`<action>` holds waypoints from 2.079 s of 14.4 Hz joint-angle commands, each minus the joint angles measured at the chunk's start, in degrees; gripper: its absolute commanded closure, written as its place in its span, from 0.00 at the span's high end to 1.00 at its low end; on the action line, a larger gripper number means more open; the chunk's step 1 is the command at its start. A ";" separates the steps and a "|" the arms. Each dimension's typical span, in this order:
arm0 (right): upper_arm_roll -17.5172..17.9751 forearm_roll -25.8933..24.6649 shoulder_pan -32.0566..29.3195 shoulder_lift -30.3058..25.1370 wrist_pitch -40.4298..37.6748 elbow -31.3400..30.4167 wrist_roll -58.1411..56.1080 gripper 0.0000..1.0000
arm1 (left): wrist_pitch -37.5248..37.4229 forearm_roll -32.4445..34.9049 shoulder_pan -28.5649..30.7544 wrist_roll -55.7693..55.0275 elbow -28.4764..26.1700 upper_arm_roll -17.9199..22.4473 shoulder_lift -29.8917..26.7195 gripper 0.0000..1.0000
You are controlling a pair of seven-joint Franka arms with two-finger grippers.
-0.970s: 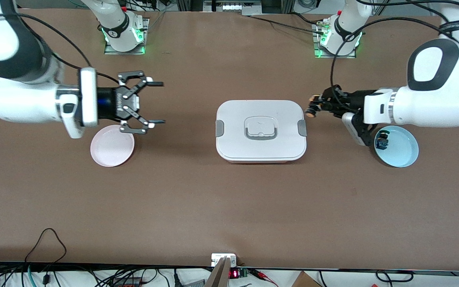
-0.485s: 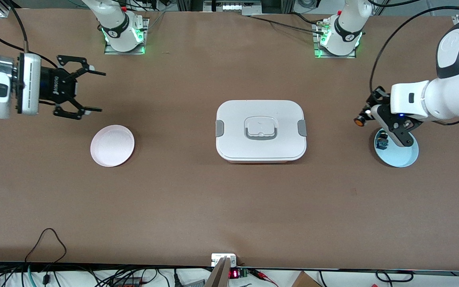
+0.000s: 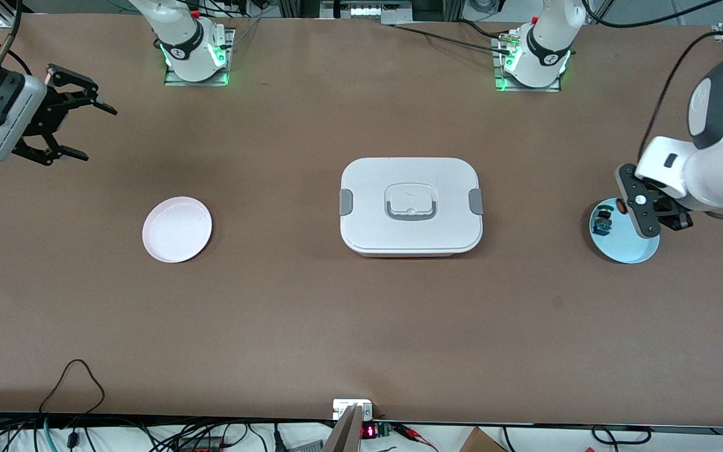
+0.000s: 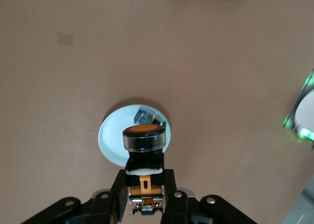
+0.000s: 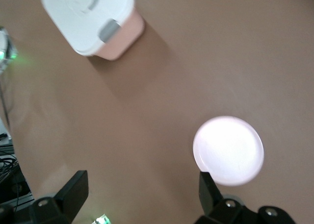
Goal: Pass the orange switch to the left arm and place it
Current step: 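Lower the orange switch onto the blue plate with the left gripper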
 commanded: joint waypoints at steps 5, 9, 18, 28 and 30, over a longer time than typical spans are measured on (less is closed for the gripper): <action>1.05 -10.91 1.64 0.62 -1.65 4.59 19.40 1.00 | 11.75 5.18 8.20 22.27 -0.24 -0.38 9.34 0.12; 1.05 -16.09 2.43 0.96 -0.17 4.59 33.48 1.00 | 19.23 5.18 11.71 27.31 -5.67 -0.47 11.02 0.13; 1.05 -18.98 4.27 5.54 7.30 2.05 43.96 1.00 | 30.23 5.09 19.54 27.49 -18.16 -1.26 11.28 0.13; -6.03 -18.12 10.74 3.95 8.71 1.25 43.70 1.00 | 42.62 4.91 22.61 27.40 -25.64 -2.14 10.67 0.13; -11.32 -18.21 15.68 4.04 8.98 0.20 43.96 1.00 | 46.30 5.00 22.79 27.40 -27.30 -2.05 10.76 0.17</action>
